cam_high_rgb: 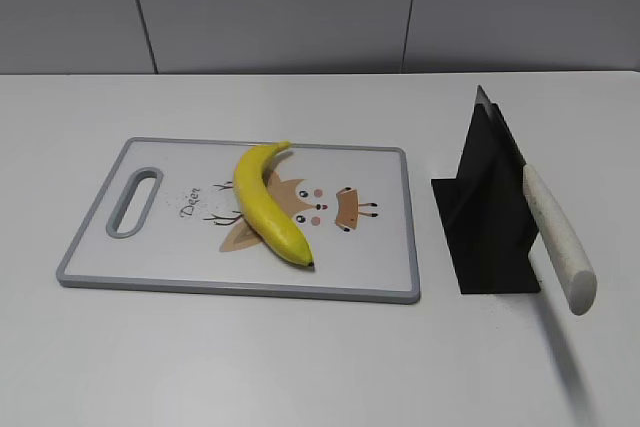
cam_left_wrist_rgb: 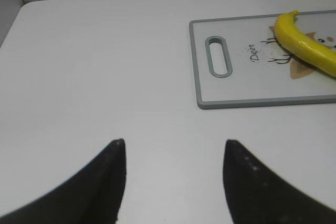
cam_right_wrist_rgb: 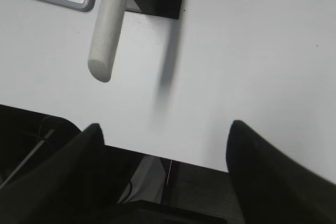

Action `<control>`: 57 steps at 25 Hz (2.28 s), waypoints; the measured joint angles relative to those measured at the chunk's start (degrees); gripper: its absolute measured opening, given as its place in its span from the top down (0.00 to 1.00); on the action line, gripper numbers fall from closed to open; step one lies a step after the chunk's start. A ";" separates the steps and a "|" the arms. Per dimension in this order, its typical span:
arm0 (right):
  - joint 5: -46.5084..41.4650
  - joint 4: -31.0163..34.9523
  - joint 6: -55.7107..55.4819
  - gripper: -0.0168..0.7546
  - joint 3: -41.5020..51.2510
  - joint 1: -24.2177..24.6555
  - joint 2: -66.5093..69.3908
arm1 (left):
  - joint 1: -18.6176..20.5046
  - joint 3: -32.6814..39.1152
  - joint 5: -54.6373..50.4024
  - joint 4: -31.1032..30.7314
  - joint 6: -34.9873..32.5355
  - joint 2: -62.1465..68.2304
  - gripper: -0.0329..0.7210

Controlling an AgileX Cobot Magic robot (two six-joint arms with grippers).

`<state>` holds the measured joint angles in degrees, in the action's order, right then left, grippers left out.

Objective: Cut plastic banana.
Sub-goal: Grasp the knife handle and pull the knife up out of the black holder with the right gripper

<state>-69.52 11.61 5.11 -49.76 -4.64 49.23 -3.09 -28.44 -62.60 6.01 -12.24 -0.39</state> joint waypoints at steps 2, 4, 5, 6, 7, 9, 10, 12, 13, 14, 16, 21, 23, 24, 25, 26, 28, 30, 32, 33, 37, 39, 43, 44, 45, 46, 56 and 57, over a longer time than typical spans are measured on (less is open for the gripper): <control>0.00 0.53 0.36 0.25 -1.88 0.00 3.63 | 0.00 0.00 0.00 0.00 0.00 0.00 0.20; 0.00 1.20 0.46 0.25 -3.30 -0.26 6.69 | 0.00 0.00 0.00 0.00 0.00 0.00 0.20; 0.00 1.45 0.46 0.26 -4.28 -0.63 8.64 | 0.00 0.00 0.00 0.00 0.00 0.00 0.20; 0.00 1.45 0.46 0.26 -5.07 -1.15 10.21 | 0.00 0.00 0.00 0.00 0.00 0.00 0.20; 0.00 1.47 0.46 0.26 -5.68 -1.73 11.43 | 0.00 0.00 0.00 0.00 0.00 0.00 0.20; 0.05 1.51 0.08 0.27 -6.79 -3.88 14.31 | 0.00 0.00 0.00 0.00 0.00 0.00 0.20; 0.11 1.51 -0.50 0.27 -7.08 -5.03 15.42 | 0.00 0.00 0.00 0.00 0.00 0.00 0.20; 0.66 1.33 -2.30 0.27 -7.46 -8.16 17.93 | 0.00 0.00 0.00 0.00 0.00 0.00 0.20; 1.61 0.91 -3.64 0.27 -7.57 -9.79 19.17 | 0.00 0.00 0.00 0.00 0.00 0.00 0.20; 2.41 0.29 -5.11 0.27 -7.57 -11.18 20.21 | 0.00 0.00 0.00 0.00 0.00 0.00 0.20; 3.77 -1.41 -8.03 0.27 -7.57 -14.22 22.65 | 0.00 0.00 0.00 0.00 0.00 0.00 0.20; 7.42 -5.50 -14.57 0.27 -7.57 -18.88 29.51 | 0.00 0.00 0.00 0.00 0.00 0.00 0.20; 8.88 -5.87 -16.18 0.28 -7.57 -19.01 32.06 | 0.00 0.00 0.00 0.00 0.00 0.00 0.20; 9.55 -6.10 -16.64 0.29 -7.57 -19.01 33.51 | 0.00 0.00 0.00 0.00 0.00 0.00 0.20; 9.74 -6.22 -16.92 0.31 -7.57 -19.06 34.76 | 0.00 0.00 0.00 0.00 0.00 0.00 0.20; 9.90 -6.33 -17.36 0.32 -7.57 -19.06 36.50 | 0.00 0.00 0.00 0.00 0.00 0.00 0.20; 10.02 -6.68 -18.12 0.34 -7.57 -19.12 39.25 | 0.00 0.00 0.00 0.00 0.00 0.00 0.20; 10.58 -7.11 -18.46 0.37 -7.57 -19.12 41.65 | 0.00 0.00 0.00 0.00 0.00 0.00 0.20; 11.60 -7.24 -18.99 0.41 -7.57 -19.12 43.44 | 0.00 0.00 0.00 0.00 0.00 0.00 0.20; 12.14 -7.24 -19.42 0.44 -7.57 -19.12 43.96 | 0.00 0.00 0.00 0.00 0.00 0.00 0.20; 13.24 -7.25 -20.00 0.52 -7.57 -19.12 44.37 | 0.00 0.00 0.00 0.00 0.00 0.00 0.20; 13.28 -7.25 -20.19 0.60 -7.57 -19.12 44.37 | 0.00 0.00 0.00 0.00 0.00 0.00 0.20; 12.40 -7.73 -21.83 0.74 -7.59 -18.97 44.37 | 0.00 0.00 0.00 0.00 0.00 0.00 0.20; 12.16 -7.67 -21.88 0.74 -7.59 -18.97 44.37 | 0.00 0.00 0.00 0.03 0.00 0.00 0.20; 11.74 -7.67 -21.95 0.74 -7.65 -18.97 44.37 | 0.00 0.00 0.00 0.03 0.00 0.00 0.20; 11.48 -7.67 -21.95 0.74 -7.64 -18.97 44.37 | 0.00 0.00 0.00 0.03 0.00 0.00 0.20; 10.92 -7.49 -22.23 0.74 -7.64 -18.97 36.34 | 0.00 0.00 0.00 0.03 0.00 0.00 0.20; 10.87 -7.55 -22.23 0.74 -7.64 -18.97 35.14 | 0.00 0.00 0.00 0.03 0.00 0.00 0.20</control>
<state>-58.65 4.06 -17.12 -57.40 -23.61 84.37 -3.09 -28.44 -62.60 6.04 -12.24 -0.39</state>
